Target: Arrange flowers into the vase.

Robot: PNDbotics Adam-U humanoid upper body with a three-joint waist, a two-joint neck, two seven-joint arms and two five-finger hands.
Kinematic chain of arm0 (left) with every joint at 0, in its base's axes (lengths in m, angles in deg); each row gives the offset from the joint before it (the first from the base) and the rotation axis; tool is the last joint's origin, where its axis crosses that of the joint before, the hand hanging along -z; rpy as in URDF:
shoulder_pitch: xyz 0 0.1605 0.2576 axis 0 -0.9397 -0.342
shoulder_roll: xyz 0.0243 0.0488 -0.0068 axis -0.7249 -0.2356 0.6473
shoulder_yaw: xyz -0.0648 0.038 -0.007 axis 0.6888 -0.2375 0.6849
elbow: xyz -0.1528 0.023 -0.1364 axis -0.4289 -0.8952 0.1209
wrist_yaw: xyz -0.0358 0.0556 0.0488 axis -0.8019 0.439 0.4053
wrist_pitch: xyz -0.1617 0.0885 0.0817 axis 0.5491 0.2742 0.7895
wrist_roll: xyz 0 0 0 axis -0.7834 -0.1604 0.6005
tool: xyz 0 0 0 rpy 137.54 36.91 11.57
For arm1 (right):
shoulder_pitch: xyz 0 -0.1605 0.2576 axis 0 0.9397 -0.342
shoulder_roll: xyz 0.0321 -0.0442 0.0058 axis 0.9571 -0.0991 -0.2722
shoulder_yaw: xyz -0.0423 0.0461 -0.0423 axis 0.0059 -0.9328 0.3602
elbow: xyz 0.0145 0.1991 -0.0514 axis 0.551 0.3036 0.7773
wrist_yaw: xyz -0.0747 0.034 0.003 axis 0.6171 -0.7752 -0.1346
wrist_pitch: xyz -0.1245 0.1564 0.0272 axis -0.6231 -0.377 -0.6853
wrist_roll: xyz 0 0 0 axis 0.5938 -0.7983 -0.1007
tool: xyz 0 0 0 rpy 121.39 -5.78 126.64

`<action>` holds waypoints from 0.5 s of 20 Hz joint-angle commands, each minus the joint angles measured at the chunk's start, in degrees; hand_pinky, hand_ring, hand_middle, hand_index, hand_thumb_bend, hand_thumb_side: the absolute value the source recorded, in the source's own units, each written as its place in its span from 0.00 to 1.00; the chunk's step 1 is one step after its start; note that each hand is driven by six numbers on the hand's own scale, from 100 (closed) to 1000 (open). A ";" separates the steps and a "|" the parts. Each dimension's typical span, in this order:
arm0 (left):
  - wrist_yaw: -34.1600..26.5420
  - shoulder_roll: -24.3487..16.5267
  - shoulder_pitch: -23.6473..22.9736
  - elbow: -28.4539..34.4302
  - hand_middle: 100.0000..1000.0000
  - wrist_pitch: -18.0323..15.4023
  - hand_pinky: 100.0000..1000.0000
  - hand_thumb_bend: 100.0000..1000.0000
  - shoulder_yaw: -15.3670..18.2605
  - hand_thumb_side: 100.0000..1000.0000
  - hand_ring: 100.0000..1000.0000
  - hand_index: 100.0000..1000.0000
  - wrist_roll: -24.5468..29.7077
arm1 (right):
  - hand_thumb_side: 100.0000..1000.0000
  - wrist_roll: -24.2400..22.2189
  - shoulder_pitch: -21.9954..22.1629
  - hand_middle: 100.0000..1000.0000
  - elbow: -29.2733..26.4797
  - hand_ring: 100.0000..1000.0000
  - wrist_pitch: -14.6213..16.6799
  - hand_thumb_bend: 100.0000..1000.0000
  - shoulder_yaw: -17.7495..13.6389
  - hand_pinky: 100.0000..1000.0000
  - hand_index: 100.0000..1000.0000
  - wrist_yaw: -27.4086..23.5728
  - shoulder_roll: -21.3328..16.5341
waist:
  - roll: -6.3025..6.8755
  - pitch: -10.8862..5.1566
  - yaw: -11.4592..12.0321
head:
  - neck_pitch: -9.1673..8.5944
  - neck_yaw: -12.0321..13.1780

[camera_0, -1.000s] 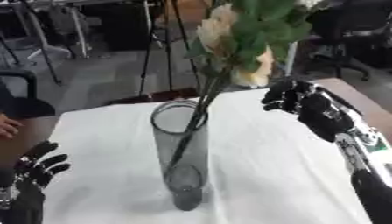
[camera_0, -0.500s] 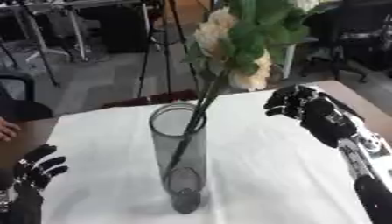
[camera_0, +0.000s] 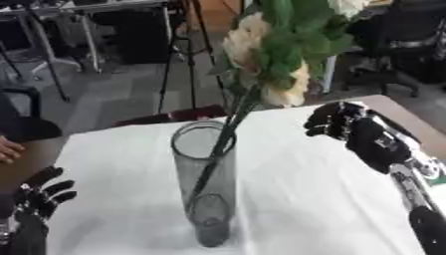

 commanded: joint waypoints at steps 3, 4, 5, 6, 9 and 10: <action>0.15 -1.39 0.46 1.52 0.73 -0.07 0.67 0.98 0.49 0.86 0.66 0.79 0.08 | 0.57 -0.04 -0.27 0.64 -1.89 0.73 0.42 0.81 -0.40 0.75 0.73 -0.26 -1.50 | -0.05 -0.09 0.07 | -0.02 0.07; 0.15 -1.39 0.40 1.57 0.73 -0.05 0.67 0.98 0.47 0.86 0.66 0.79 0.14 | 0.57 -0.04 -0.17 0.64 -2.01 0.73 0.46 0.81 -0.41 0.75 0.73 -0.23 -1.51 | -0.02 -0.10 0.08 | 0.00 0.06; 0.14 -1.40 0.37 1.61 0.73 -0.04 0.67 0.98 0.47 0.86 0.66 0.79 0.18 | 0.57 -0.05 -0.06 0.64 -2.13 0.73 0.53 0.81 -0.40 0.75 0.73 -0.16 -1.49 | 0.00 -0.11 0.06 | 0.02 -0.01; 0.15 -1.43 0.37 1.66 0.73 -0.03 0.67 0.98 0.46 0.86 0.66 0.79 0.22 | 0.57 -0.05 0.06 0.64 -2.24 0.73 0.58 0.81 -0.40 0.75 0.73 -0.09 -1.45 | -0.01 -0.13 0.03 | 0.15 -0.20; 0.17 -1.40 0.35 1.85 0.73 -0.05 0.67 0.98 0.50 0.86 0.66 0.79 0.22 | 0.57 -0.18 0.27 0.64 -2.53 0.73 0.70 0.81 -0.34 0.75 0.73 0.06 -1.36 | 0.01 -0.12 0.04 | 0.27 -0.46; 0.17 -1.37 0.28 1.87 0.73 -0.03 0.67 0.98 0.47 0.86 0.66 0.79 0.22 | 0.56 -0.21 0.33 0.64 -2.60 0.73 0.71 0.81 -0.32 0.75 0.73 0.10 -1.34 | 0.03 -0.16 0.02 | 0.44 -0.45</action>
